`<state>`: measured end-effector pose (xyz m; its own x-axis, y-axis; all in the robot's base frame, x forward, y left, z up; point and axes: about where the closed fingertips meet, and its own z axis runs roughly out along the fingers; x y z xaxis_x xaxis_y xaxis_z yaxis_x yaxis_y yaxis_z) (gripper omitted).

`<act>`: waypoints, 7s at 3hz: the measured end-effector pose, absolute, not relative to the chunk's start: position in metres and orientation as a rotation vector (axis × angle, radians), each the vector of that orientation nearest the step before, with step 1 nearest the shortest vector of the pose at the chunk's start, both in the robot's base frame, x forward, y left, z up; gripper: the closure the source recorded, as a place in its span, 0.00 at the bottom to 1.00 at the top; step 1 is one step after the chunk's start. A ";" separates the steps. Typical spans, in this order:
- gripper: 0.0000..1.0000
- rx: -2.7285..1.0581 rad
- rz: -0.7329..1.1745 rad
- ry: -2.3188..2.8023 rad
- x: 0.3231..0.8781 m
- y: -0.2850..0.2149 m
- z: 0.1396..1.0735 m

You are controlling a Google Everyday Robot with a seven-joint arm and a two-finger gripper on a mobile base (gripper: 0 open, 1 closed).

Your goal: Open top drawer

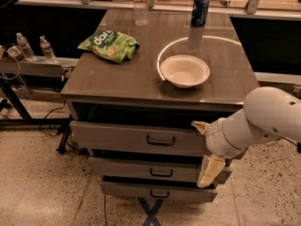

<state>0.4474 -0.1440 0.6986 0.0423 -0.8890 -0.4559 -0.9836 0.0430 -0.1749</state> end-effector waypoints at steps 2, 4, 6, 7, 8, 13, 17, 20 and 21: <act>0.23 -1.892 0.267 1.919 0.476 -0.141 0.678; 0.69 -1.897 0.270 1.964 0.461 -0.156 0.670; 1.00 -1.897 0.270 1.963 0.461 -0.156 0.678; 1.00 -1.870 0.313 2.024 0.425 -0.170 0.677; 1.00 -1.864 0.322 2.037 0.417 -0.172 0.677; 0.27 -1.811 0.373 2.149 0.366 -0.191 0.681; 0.21 -1.860 0.196 1.977 0.424 -0.151 0.732; 0.91 -1.832 0.124 1.917 0.470 -0.141 0.699; 1.00 -1.840 0.054 1.919 0.474 -0.153 0.676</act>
Offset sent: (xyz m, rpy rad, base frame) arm 0.0444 0.0009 -0.0293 -0.0501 0.0251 -0.0197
